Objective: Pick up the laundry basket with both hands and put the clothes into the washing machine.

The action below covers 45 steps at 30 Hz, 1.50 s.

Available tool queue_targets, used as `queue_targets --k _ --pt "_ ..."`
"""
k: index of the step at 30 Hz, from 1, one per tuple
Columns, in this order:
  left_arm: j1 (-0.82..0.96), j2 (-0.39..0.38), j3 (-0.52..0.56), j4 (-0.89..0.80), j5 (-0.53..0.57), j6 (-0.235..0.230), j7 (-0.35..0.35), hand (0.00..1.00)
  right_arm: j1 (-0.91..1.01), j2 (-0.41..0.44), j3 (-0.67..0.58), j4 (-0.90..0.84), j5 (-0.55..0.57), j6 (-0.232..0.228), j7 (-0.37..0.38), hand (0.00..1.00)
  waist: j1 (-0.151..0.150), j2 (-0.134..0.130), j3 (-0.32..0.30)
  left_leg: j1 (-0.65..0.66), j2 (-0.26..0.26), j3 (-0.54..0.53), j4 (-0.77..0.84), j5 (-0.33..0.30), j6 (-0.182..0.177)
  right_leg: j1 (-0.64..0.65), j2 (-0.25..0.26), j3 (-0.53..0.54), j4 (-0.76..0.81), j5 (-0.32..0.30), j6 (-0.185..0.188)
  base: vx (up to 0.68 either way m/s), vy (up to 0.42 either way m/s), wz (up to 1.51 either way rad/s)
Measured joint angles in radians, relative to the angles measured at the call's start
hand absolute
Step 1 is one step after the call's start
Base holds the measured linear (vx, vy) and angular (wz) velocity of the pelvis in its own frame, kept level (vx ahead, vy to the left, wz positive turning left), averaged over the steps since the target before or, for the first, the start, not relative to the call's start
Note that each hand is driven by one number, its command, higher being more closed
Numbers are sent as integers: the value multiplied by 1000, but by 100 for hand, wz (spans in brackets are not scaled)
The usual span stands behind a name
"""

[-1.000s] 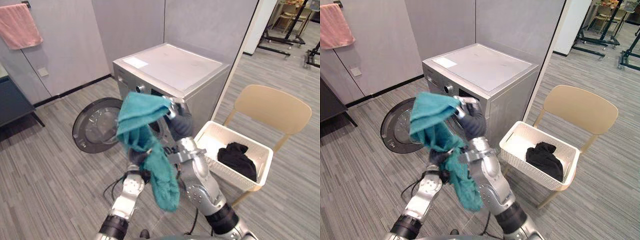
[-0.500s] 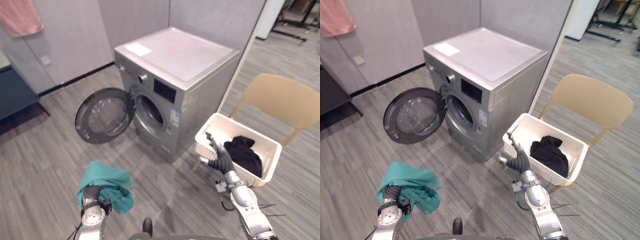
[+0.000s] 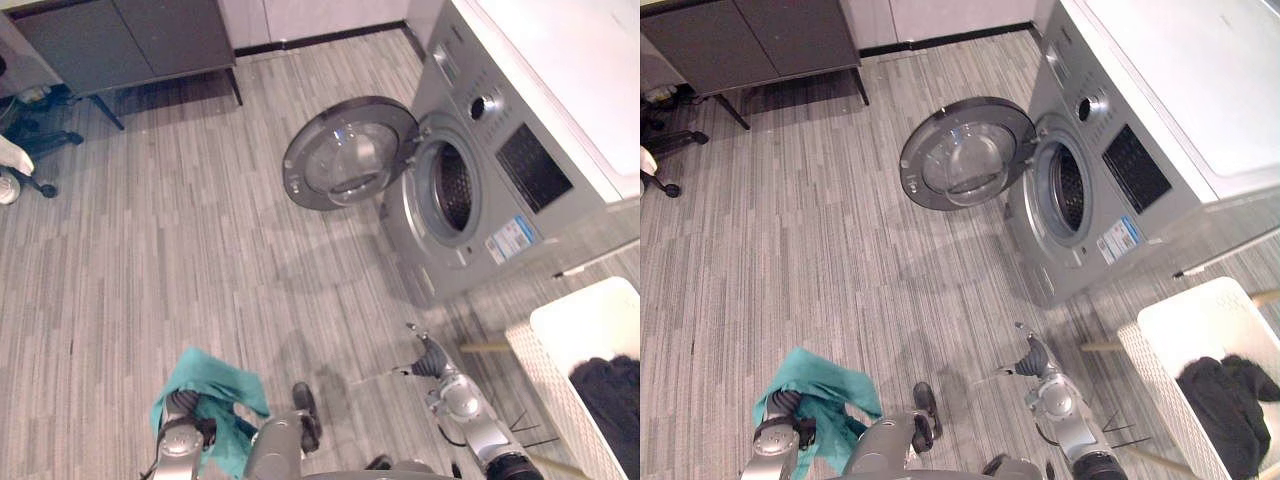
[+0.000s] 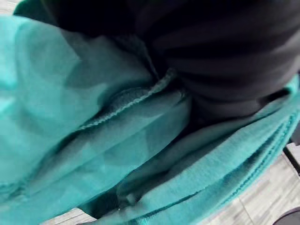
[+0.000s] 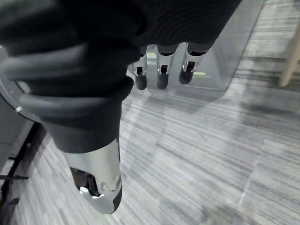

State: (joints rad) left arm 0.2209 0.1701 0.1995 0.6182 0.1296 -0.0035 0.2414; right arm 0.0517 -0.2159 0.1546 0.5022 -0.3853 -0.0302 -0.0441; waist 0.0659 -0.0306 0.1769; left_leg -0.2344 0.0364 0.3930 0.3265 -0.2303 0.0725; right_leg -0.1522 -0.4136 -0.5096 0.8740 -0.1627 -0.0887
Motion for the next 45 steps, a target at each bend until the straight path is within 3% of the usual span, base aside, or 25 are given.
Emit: queue_targets --k 2,5,8,9,10,11,12,13,14,16,18,21,24,25,26,30,33,36,37,38,39,41,43,44,45 --pt "-6 12 0 -3 1 0 0 100 47 7 1 -1 10 2 2 0 -44 17 32 75 -21 -89 -12 -38 6 -148 128 244 162 -97 82 366 86 114" --pt "-7 12 -2 -2 0 0 0 100 77 9 0 -18 19 0 2 0 -67 31 46 175 -26 -118 -53 -64 -12 -287 216 264 89 -139 103 435 44 51" --pt "-48 27 -23 9 1 -1 0 100 71 -2 -4 -19 22 -3 0 0 -112 29 53 283 -37 -185 -132 -82 -39 -404 264 169 -272 -63 111 559 -22 73" --pt "-75 30 -38 15 1 -4 -2 100 76 -5 -10 -16 22 -2 1 0 -118 39 64 332 -36 -206 -155 -95 -67 -410 288 132 -451 23 109 648 -73 65" --pt "-86 31 -43 19 5 -5 -3 100 86 -6 -12 -16 21 0 1 0 -119 26 60 361 -40 -218 -140 -119 -108 -412 296 116 -530 99 75 803 -116 68" --pt "-86 31 -55 31 21 -4 -4 100 98 -5 -11 -15 21 6 0 0 -123 20 55 379 -37 -230 -91 -145 -151 -404 296 120 -515 194 -27 707 -150 45" --pt "-89 16 -68 47 36 -1 -10 100 93 -9 -15 -14 22 11 4 0 -128 35 56 377 -11 -227 27 -147 -173 -395 303 119 -435 197 -86 713 -164 16" --pt "-89 10 -72 45 41 -2 -20 100 82 -2 -16 -22 22 7 6 0 -130 48 57 328 33 -213 180 -109 -231 -370 319 121 -414 149 -96 878 -222 -39" --pt "-82 -6 -70 44 41 -2 -25 100 70 9 -13 -31 22 3 10 0 -121 63 60 224 114 -200 478 81 -208 -290 391 140 -442 103 -109 729 -160 -73" --pt "-79 -15 -72 41 41 -2 -32 100 69 21 -8 -51 25 1 6 0 -93 68 60 131 197 -190 753 73 -183 -188 478 192 -504 87 -119 773 -99 -124" --pt "-91 -23 -87 10 41 -3 -45 100 60 42 -10 -59 51 0 -2 0 -78 27 66 34 224 -156 885 46 -141 -69 516 305 -559 84 -122 632 1 -125" --pt "-89 -34 -121 -51 41 -13 -49 100 54 37 -19 -53 61 3 -8 0 -75 7 73 -47 200 -148 723 -6 -101 57 520 432 -620 84 -121 520 89 -136" --pt "-83 -42 -118 -58 43 -16 -64 100 44 35 -34 -30 59 8 -18 0 -49 3 73 -54 98 -343 342 -36 -128 127 523 615 -629 78 -75 406 285 -208" --pt "-80 -51 -118 -58 51 -17 -66 100 44 32 -40 -24 58 7 -20 0 -42 22 63 -25 94 -420 142 33 -179 148 534 660 -628 39 -9 307 421 -208" --pt "-70 -76 -122 -57 63 -17 -68 100 49 11 -47 -36 50 7 -20 0 -57 96 57 -18 137 -473 16 209 -200 139 575 682 -609 -3 21 211 401 -184" --pt "-99 -73 -129 -59 80 -15 -70 100 103 48 -79 -42 47 16 -19 0 -79 37 57 29 98 -310 -10 138 -165 63 501 808 -508 -79 92 41 325 -121" --pt "-84 -62 -130 -64 80 -15 -81 100 111 62 -78 -37 51 17 -20 0 -88 23 50 75 84 -189 -36 108 -134 54 461 897 -546 -69 123 -31 268 -113" --pt "-79 -44 -132 -82 80 -14 -88 100 92 67 -80 11 52 18 -23 0 -88 5 42 85 77 -120 -40 90 -115 14 411 859 -544 -50 151 -18 170 -80" --pt "-76 -40 -131 -100 79 -6 -88 100 82 75 -79 38 52 19 -23 0 -90 -3 39 92 81 -99 -41 85 -111 -11 381 753 -510 -40 155 32 41 -54" --pt "-64 -39 -129 -126 79 -4 -87 100 67 82 -78 65 53 19 -22 0 -85 -5 38 111 100 -61 -26 84 -98 -37 331 546 -442 -46 123 54 10 -53" --pt "-61 -39 -129 -130 79 -3 -87 100 64 83 -78 70 53 19 -22 0 -85 -5 37 115 103 -53 -19 83 -96 -39 318 493 -430 -50 108 81 -35 -58" --pt "-43 -48 -125 -162 79 -2 -86 100 42 78 -78 86 53 17 -23 0 -80 14 25 133 137 -24 16 54 -116 -29 281 224 -423 -41 51 110 -67 -64" --pt "-30 -47 -112 -181 78 -2 -85 100 10 80 -70 95 53 15 -23 0 -76 23 10 136 173 14 0 55 -123 -6 298 157 -495 -33 32 83 -94 -67" --pt "-25 -48 -107 -195 77 -3 -80 100 -6 75 -60 105 53 12 -22 0 -71 18 3 144 189 55 -10 60 -131 8 265 47 -514 -63 41 65 -89 -78" --pt "-26 -45 -105 -193 76 -2 -79 100 -12 74 -61 106 53 12 -23 0 -64 19 2 147 196 67 -5 59 -138 7 273 46 -529 -40 71 107 -127 -96"
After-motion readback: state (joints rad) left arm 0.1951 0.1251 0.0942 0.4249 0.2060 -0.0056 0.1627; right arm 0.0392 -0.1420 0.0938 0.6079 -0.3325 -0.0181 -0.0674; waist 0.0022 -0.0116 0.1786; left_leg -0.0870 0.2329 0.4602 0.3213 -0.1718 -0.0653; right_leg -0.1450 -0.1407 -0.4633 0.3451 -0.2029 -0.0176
